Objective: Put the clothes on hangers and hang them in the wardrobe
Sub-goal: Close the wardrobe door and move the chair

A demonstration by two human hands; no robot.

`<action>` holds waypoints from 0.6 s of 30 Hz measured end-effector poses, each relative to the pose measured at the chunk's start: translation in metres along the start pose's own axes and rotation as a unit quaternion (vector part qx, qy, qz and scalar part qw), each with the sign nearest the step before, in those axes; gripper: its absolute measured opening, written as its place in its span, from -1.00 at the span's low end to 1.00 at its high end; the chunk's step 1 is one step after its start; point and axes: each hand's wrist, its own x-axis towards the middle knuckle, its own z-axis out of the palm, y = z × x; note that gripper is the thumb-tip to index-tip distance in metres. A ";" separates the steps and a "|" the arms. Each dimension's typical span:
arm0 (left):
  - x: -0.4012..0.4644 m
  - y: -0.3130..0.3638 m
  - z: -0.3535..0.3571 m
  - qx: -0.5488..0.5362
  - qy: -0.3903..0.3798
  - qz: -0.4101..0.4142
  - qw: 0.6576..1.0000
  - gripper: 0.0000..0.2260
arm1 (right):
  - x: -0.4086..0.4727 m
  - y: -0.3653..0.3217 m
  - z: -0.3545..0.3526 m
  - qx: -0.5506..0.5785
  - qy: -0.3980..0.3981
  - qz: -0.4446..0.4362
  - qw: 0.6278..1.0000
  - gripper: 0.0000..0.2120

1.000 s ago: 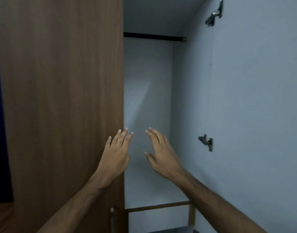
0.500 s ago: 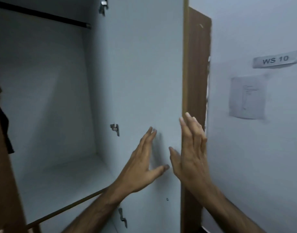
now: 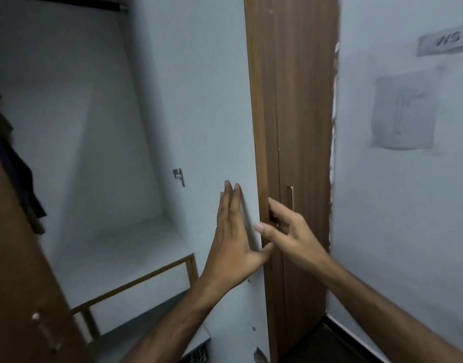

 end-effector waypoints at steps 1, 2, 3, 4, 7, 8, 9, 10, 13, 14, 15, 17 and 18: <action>-0.004 0.001 -0.005 -0.004 0.001 -0.002 1.000 0.14 | 0.000 -0.001 0.002 0.012 -0.006 -0.004 1.000 -0.48; -0.008 0.000 -0.011 -0.006 0.005 -0.002 1.000 0.15 | 0.000 -0.002 0.004 0.023 -0.018 -0.010 1.000 -0.49; -0.013 -0.002 -0.017 -0.008 0.010 -0.001 1.000 0.15 | 0.000 -0.003 0.008 0.039 -0.036 -0.018 0.998 -0.51; -0.018 -0.005 -0.025 -0.015 0.012 0.001 1.000 0.15 | 0.000 -0.004 0.012 0.050 -0.054 -0.025 0.997 -0.52; -0.035 -0.018 -0.051 -0.046 0.009 -0.006 0.999 0.12 | 0.000 -0.008 0.032 0.086 -0.097 -0.051 0.990 -0.50; -0.041 -0.023 -0.061 -0.051 0.006 -0.014 0.999 0.10 | -0.001 -0.008 0.042 0.083 -0.109 -0.060 0.989 -0.47; -0.048 -0.029 -0.073 -0.053 0.000 -0.022 0.998 0.08 | -0.002 -0.007 0.055 0.076 -0.125 -0.073 0.987 -0.44; -0.056 -0.034 -0.086 -0.048 -0.006 -0.027 0.998 0.05 | -0.004 -0.004 0.070 0.060 -0.137 -0.085 0.985 -0.40; -0.077 -0.053 -0.125 -0.024 -0.016 -0.046 0.999 -0.06 | -0.017 0.009 0.122 0.046 -0.167 -0.079 0.982 -0.35; -0.085 -0.059 -0.135 -0.023 -0.013 -0.059 0.998 -0.10 | -0.022 0.014 0.139 0.059 -0.164 -0.064 0.983 -0.37; -0.092 -0.064 -0.144 -0.029 -0.009 -0.071 0.997 -0.15 | -0.027 0.020 0.155 0.078 -0.157 -0.043 0.984 -0.40; -0.106 -0.072 -0.160 -0.044 -0.010 -0.096 0.994 -0.24 | -0.034 0.030 0.185 0.105 -0.142 0.001 0.984 -0.55; -0.112 -0.076 -0.169 -0.046 -0.014 -0.109 0.993 -0.27 | -0.035 0.032 0.199 0.104 -0.144 0.012 0.984 -0.64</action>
